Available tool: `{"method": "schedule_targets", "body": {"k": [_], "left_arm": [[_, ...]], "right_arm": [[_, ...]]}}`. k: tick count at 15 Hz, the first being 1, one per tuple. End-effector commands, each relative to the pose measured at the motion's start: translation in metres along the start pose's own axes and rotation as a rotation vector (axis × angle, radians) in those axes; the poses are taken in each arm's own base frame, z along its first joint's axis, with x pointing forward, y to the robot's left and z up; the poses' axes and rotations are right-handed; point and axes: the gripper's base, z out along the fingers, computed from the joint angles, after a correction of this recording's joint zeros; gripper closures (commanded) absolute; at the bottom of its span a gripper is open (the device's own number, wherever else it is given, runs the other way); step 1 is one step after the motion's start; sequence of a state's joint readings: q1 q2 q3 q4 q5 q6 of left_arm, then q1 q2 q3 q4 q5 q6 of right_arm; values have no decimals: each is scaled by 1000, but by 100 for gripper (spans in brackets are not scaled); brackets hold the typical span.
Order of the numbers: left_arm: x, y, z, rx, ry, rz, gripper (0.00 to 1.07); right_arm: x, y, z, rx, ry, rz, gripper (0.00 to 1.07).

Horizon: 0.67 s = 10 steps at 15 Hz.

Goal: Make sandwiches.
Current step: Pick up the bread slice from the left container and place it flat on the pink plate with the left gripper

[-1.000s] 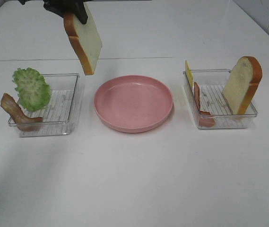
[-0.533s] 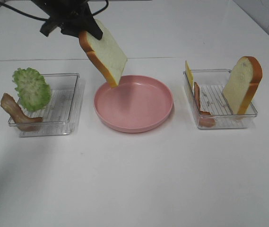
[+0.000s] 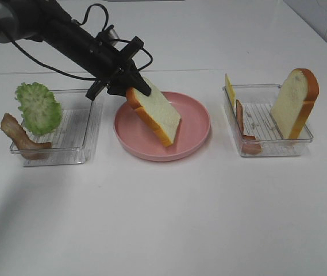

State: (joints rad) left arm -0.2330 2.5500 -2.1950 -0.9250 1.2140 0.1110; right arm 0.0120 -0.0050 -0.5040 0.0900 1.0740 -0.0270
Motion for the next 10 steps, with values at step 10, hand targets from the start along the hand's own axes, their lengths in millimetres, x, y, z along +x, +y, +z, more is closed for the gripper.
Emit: {"method": "schedule_targets", "body": {"k": [10], "left_arm": [[4,-31,41,16,-96,68,106]], "right_arm": [[1,0,-1,4,-28,0,33]]}}
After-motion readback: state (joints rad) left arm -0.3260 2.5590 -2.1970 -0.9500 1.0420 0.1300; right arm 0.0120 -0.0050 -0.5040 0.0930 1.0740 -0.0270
